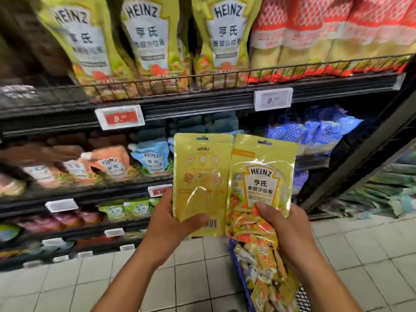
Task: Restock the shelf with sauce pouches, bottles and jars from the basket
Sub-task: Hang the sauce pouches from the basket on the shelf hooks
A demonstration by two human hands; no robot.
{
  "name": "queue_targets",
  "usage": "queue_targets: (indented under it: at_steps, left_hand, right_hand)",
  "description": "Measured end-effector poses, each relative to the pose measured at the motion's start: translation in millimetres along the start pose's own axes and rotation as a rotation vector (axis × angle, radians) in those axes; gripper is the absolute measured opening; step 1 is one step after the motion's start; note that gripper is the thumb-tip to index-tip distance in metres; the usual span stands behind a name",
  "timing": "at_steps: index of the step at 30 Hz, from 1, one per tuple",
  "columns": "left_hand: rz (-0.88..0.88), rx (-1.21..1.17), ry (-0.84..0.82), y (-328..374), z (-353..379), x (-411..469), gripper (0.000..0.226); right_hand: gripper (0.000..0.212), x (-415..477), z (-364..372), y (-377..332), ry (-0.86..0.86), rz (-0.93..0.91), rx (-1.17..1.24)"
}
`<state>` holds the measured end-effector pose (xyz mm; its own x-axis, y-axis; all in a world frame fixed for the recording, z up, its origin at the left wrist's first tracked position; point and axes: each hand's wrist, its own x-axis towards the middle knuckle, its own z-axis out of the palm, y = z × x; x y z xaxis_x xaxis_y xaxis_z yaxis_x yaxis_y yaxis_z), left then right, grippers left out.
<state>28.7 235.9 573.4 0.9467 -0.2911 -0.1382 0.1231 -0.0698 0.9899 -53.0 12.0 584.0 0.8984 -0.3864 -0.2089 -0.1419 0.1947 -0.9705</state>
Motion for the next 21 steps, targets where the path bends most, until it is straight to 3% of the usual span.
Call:
queue_targets:
  at_steps: [3,9,15,21]
  left_hand:
    - [0.036,0.016,0.068,10.5,-41.6,-11.1,0.068]
    - [0.129,-0.020,0.168,26.9,-117.1,-30.9,0.063]
    - [0.202,-0.044,0.197,38.2,-179.8,-42.0,0.068]
    - [0.241,-0.045,0.204,47.9,-230.1,-43.7,0.063]
  right_hand:
    - [0.019,3.4,41.5,-2.1,-0.080,0.000,0.009]
    - [0.049,1.9,118.3,-4.8,-0.198,-0.018,-0.004]
    - [0.039,-5.0,179.7,-13.2,-0.251,-0.035,-0.014]
    - [0.047,-14.8,232.8,-25.4,-0.283,-0.114,0.002]
